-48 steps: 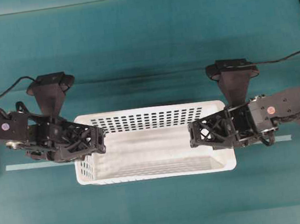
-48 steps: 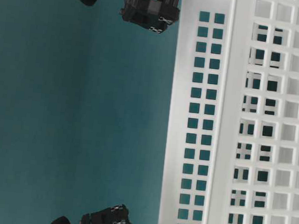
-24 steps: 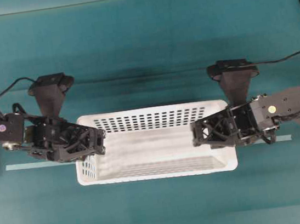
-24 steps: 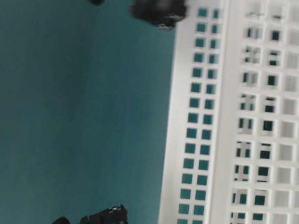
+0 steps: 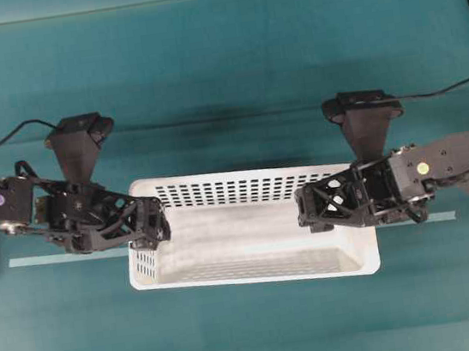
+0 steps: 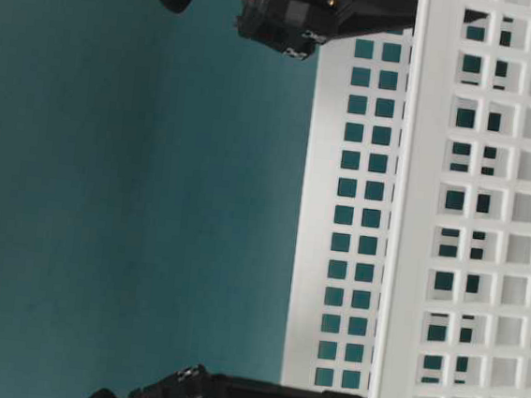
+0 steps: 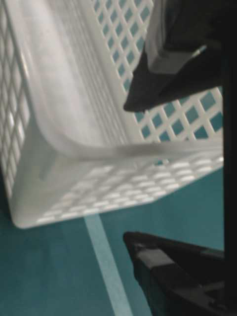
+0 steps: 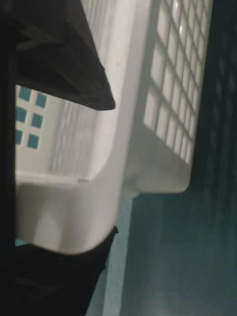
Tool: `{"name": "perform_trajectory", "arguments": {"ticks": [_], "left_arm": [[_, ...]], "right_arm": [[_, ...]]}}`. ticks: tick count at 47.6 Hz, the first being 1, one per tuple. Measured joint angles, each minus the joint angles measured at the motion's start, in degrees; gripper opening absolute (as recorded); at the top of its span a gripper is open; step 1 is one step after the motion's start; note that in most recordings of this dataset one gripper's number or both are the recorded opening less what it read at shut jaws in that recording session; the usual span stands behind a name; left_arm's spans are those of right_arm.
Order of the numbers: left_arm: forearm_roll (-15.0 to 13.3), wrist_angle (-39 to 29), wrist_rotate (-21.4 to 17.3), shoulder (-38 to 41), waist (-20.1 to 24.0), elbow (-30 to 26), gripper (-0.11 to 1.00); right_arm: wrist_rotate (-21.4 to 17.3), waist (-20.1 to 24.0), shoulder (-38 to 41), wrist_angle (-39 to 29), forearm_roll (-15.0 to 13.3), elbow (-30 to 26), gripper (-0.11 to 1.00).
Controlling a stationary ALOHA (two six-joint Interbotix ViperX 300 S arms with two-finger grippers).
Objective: Lift the white basket with both hands.
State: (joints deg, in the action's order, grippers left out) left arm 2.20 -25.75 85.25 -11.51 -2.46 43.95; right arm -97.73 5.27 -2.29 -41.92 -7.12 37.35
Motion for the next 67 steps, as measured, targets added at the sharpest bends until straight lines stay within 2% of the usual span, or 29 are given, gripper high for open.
{"name": "perform_trajectory", "arguments": {"ticks": [30, 40, 51, 61, 67], "left_arm": [[0.1, -0.9, -0.7, -4.8, 1.0, 0.6, 0.94], [0.0, -0.9, -3.5, -7.2, 1.3, 0.5, 0.94], [0.1, -0.9, -6.9, -11.9, 2.4, 0.2, 0.94], [0.0, -0.9, -12.3, -19.1, 3.5, 0.2, 0.94], [0.0, -0.9, -15.2, -23.8, 4.0, 0.2, 0.94]], "right_arm": [[7.2, -4.8, 0.5, 1.1, 0.0, -2.2, 0.94], [8.9, -6.0, -1.2, -0.1, 0.0, -2.8, 0.94], [10.0, -6.3, -5.5, -6.9, 0.0, -3.0, 0.94], [12.7, -7.0, -11.6, -8.3, 0.0, -2.6, 0.94], [16.2, -7.1, -15.4, -8.3, 0.0, -2.8, 0.94]]}}
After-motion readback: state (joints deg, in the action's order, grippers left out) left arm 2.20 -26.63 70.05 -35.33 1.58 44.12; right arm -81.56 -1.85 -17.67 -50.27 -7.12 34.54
